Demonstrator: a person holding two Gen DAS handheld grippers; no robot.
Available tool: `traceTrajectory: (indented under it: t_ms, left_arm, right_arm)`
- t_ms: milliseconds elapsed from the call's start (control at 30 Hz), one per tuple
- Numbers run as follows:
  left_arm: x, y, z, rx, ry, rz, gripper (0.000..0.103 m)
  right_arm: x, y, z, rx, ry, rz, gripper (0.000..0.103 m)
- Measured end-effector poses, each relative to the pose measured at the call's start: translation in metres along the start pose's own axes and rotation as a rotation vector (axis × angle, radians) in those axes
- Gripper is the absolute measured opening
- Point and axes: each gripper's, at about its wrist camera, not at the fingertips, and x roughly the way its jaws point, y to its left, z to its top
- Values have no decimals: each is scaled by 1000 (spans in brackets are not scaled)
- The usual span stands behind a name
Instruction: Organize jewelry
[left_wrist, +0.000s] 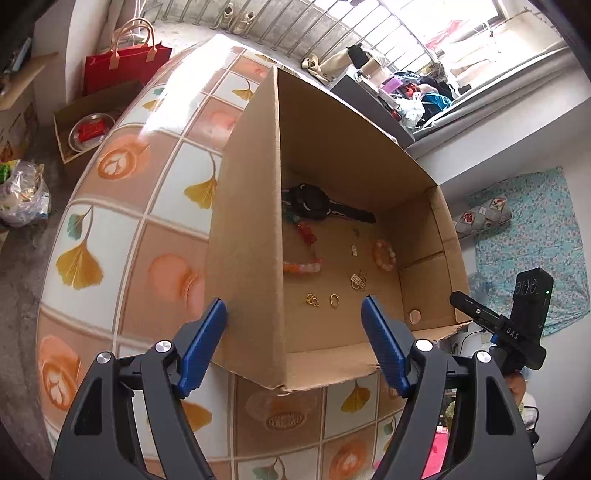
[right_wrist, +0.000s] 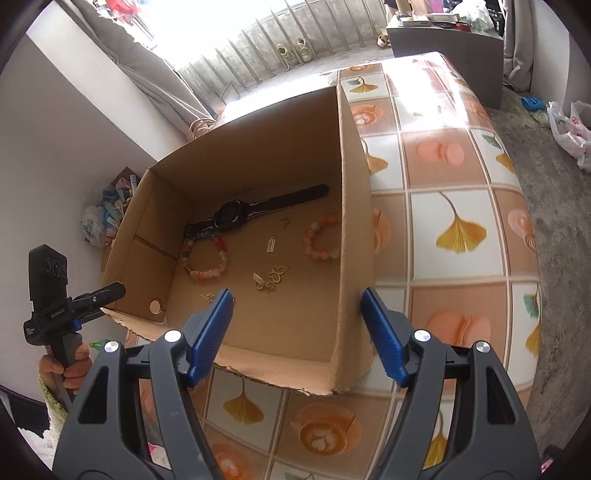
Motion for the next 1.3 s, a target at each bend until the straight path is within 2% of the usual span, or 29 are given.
traceTrajectory:
  t_ms: [267, 367, 400, 433, 500, 533, 567, 633, 700, 800, 933, 1000, 1133, 1300]
  left_arm:
    - [-28, 6, -47, -39, -19, -19, 73]
    - [-35, 7, -58, -19, -40, -7, 73]
    - [-38, 6, -60, 1, -60, 8, 73]
    - [-42, 5, -63, 22, -89, 55, 73]
    - [-54, -1, -68, 69, -166, 180, 73]
    - [-63, -5, -74, 99, -214, 231, 73]
    - [-71, -9, -78, 119, -249, 258, 74]
    - [-86, -19, -89, 162, -309, 273, 78]
    - [-103, -33, -104, 220, -373, 274, 88]
    - [-121, -50, -121, 291, -444, 274, 96]
    - [-131, -79, -135, 327, -494, 285, 96]
    - [-134, -91, -138, 330, -521, 300, 96]
    - [-131, -100, -142, 338, -518, 295, 96]
    - [-118, -95, -137, 244, -440, 341, 96]
  right_arm:
    - [-18, 10, -44, 32, -16, -7, 69]
    - [-20, 14, -51, 26, -25, -11, 69]
    - [-20, 15, -54, 20, -33, -5, 69]
    - [-22, 15, -55, 19, -42, -11, 69]
    - [-33, 20, -59, 4, -89, -81, 70]
    - [-39, 23, -61, -5, -115, -111, 74]
    - [-47, 26, -64, -15, -145, -141, 76]
    - [-68, 39, -72, -60, -219, -193, 83]
    - [-87, 55, -82, -115, -283, -226, 85]
    - [-103, 78, -96, -173, -330, -239, 91]
    - [-115, 105, -111, -217, -345, -242, 95]
    - [-118, 115, -117, -220, -371, -279, 95]
    - [-114, 124, -129, -221, -355, -315, 95]
    - [-100, 120, -133, -191, -274, -309, 95]
